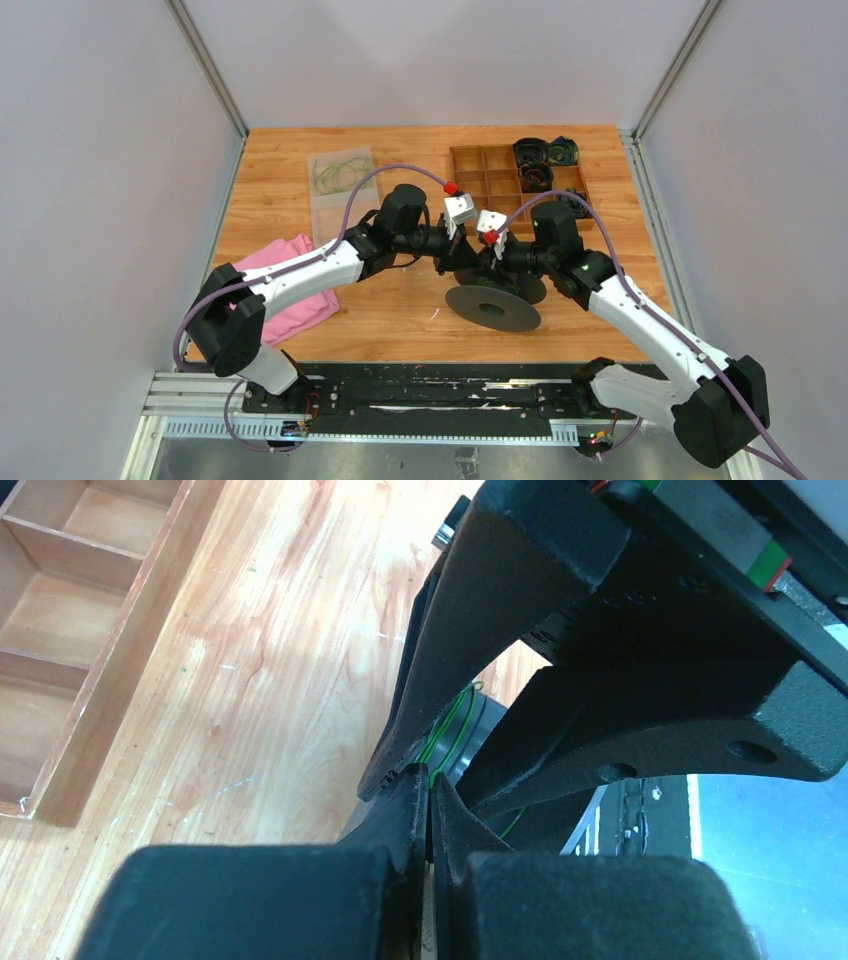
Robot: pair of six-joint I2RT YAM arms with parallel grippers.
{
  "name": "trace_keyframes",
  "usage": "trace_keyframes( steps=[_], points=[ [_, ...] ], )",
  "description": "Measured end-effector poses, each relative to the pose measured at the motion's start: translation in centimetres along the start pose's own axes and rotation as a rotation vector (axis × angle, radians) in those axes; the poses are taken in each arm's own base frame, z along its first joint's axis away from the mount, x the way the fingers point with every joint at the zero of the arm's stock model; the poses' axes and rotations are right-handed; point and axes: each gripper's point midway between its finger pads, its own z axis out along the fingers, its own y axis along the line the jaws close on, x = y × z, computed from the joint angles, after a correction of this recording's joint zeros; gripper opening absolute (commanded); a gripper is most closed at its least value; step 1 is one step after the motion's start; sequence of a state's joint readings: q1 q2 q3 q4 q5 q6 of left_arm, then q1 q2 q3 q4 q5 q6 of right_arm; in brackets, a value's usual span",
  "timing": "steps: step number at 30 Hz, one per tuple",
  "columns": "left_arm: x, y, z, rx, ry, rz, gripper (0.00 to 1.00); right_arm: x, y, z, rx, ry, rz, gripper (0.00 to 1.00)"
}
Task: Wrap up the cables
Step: Place the cable reel at the center of the board.
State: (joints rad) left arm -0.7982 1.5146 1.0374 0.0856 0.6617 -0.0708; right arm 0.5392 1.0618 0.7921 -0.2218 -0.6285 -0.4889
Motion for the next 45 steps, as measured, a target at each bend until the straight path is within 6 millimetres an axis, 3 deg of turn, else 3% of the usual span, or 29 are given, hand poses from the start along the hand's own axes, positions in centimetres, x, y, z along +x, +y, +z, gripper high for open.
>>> trace_keyframes(
  steps=[10, 22, 34, 45],
  points=[
    [-0.5, -0.1, 0.1, 0.010, -0.019, 0.007, 0.00, 0.1, -0.1, -0.1, 0.010, 0.007, -0.006, 0.01],
    [-0.2, -0.2, 0.2, 0.028, -0.033, 0.054, 0.02, 0.6, -0.3, -0.6, 0.020, 0.047, -0.056, 0.01],
    [2.0, -0.9, -0.1, 0.068, -0.002, 0.077, 0.25, 1.4, -0.1, -1.6, 0.012, 0.122, -0.061, 0.01],
    [-0.3, 0.7, -3.0, 0.028, -0.070, 0.111, 0.53, 1.3, 0.0, -1.7, 0.001, 0.137, -0.061, 0.00]
  ],
)
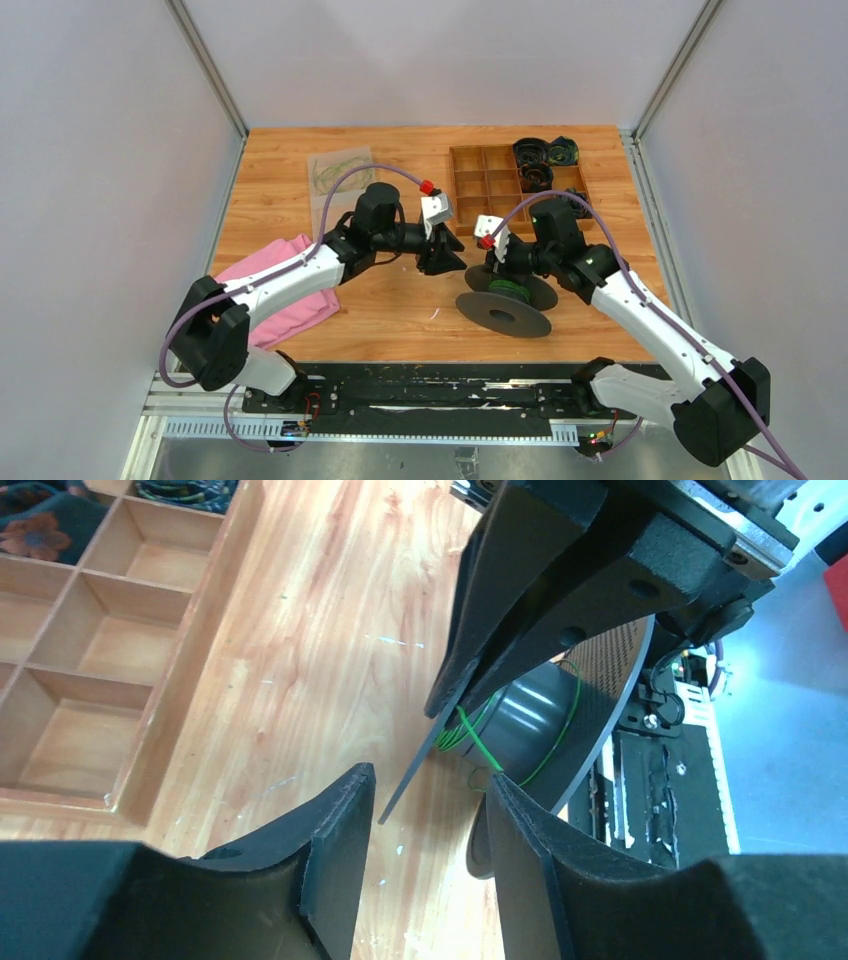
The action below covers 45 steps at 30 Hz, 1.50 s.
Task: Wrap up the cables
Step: Place the cable reel at the center of the board.
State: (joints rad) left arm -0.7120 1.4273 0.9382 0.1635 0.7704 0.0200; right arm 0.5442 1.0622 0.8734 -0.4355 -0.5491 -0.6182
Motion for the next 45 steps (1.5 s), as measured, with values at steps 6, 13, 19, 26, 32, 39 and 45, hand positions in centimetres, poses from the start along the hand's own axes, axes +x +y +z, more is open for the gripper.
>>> trace_keyframes(
  steps=[6, 13, 19, 26, 32, 39, 45],
  points=[
    [0.0, 1.3, -2.1, -0.013, -0.018, 0.023, 0.61, -0.2, 0.0, 0.1, -0.014, 0.006, 0.009, 0.01],
    [0.2, 2.1, -5.3, -0.021, -0.038, 0.074, 0.66, -1.1, 0.0, 1.0, -0.049, -0.022, 0.087, 0.01],
    [1.8, 1.7, -6.8, 0.001, 0.022, 0.134, 0.69, -2.7, -0.6, 2.9, -0.078, -0.078, 0.226, 0.01],
    [4.5, 0.4, -7.7, 0.042, 0.137, 0.108, 0.59, -4.4, -1.3, 5.3, -0.108, -0.151, 0.463, 0.01],
    [4.9, -0.2, -8.1, 0.064, 0.182, 0.068, 0.38, -5.3, -1.2, 6.8, -0.164, -0.195, 0.598, 0.01],
    [6.1, -1.1, -7.5, 0.175, 0.223, -0.043, 0.09, -5.8, -0.9, 7.1, -0.193, -0.232, 0.624, 0.01],
    [6.2, -2.3, -7.4, 0.258, 0.229, -0.123, 0.00, -5.5, -0.4, 7.5, -0.231, -0.249, 0.615, 0.01]
  ],
)
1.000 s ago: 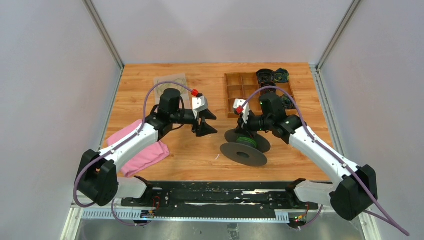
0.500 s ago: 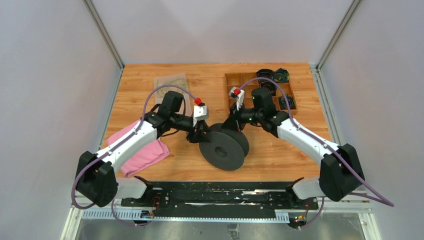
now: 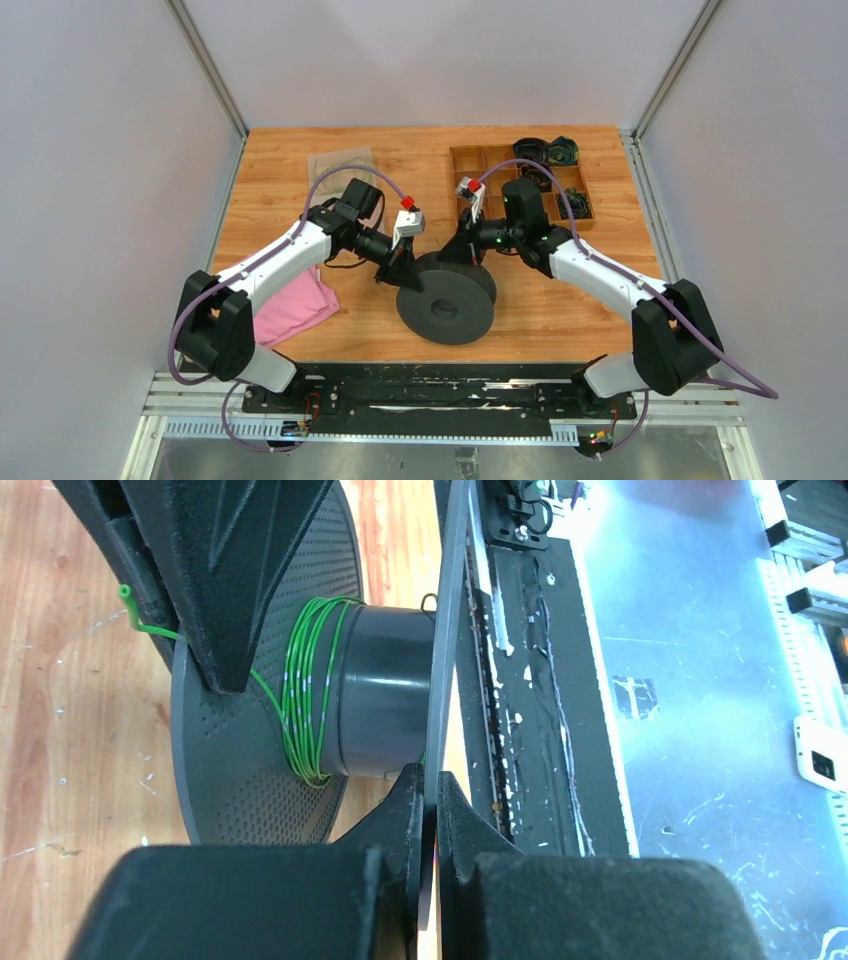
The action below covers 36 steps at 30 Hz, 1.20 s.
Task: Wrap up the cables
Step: Place the cable reel at the center of the board.
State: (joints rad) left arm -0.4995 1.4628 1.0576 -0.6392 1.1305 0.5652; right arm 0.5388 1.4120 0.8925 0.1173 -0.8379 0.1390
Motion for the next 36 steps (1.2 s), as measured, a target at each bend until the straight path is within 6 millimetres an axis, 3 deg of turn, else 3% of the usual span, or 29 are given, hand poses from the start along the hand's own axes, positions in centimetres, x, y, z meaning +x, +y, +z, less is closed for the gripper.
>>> trace_keyframes(
  steps=[6, 19, 36],
  points=[
    [0.2, -0.6, 0.0, 0.016, 0.003, -0.043, 0.00, 0.3, 0.1, 0.4, -0.033, 0.006, 0.006, 0.01],
    [0.2, -0.6, 0.0, 0.011, 0.005, -0.063, 0.00, 0.5, -0.6, 0.4, 0.007, 0.010, 0.002, 0.20],
    [0.1, -0.3, -0.1, -0.002, 0.012, -0.073, 0.00, 0.9, -2.0, -1.9, 0.146, 0.050, -0.097, 0.30]
  ],
)
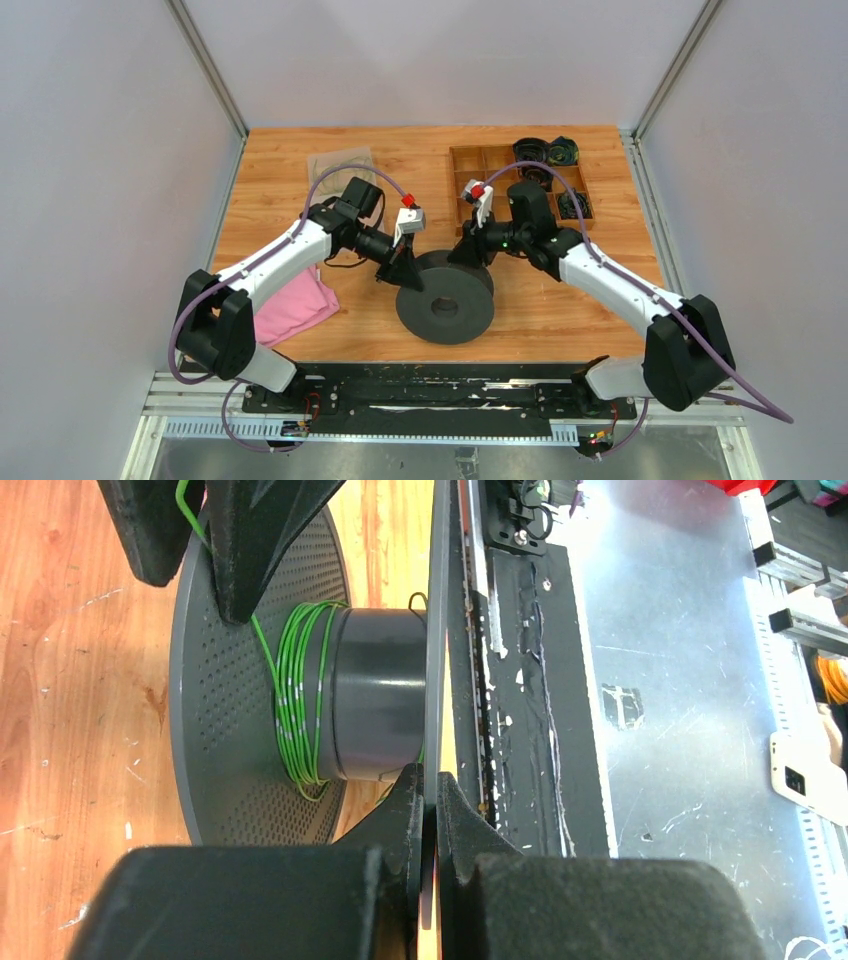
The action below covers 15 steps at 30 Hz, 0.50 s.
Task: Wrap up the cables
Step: Place the cable reel at the center of the board.
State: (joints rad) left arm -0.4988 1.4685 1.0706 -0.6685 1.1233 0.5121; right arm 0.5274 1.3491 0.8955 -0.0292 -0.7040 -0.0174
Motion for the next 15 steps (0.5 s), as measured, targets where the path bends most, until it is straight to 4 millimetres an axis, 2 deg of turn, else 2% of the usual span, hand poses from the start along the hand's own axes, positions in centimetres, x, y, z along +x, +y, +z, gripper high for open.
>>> trace_keyframes(
  steps=[15],
  points=[
    [-0.1, 0.1, -0.1, -0.005, 0.004, -0.002, 0.00, 1.9, -0.9, -2.4, 0.109, 0.080, -0.081, 0.32]
  ],
)
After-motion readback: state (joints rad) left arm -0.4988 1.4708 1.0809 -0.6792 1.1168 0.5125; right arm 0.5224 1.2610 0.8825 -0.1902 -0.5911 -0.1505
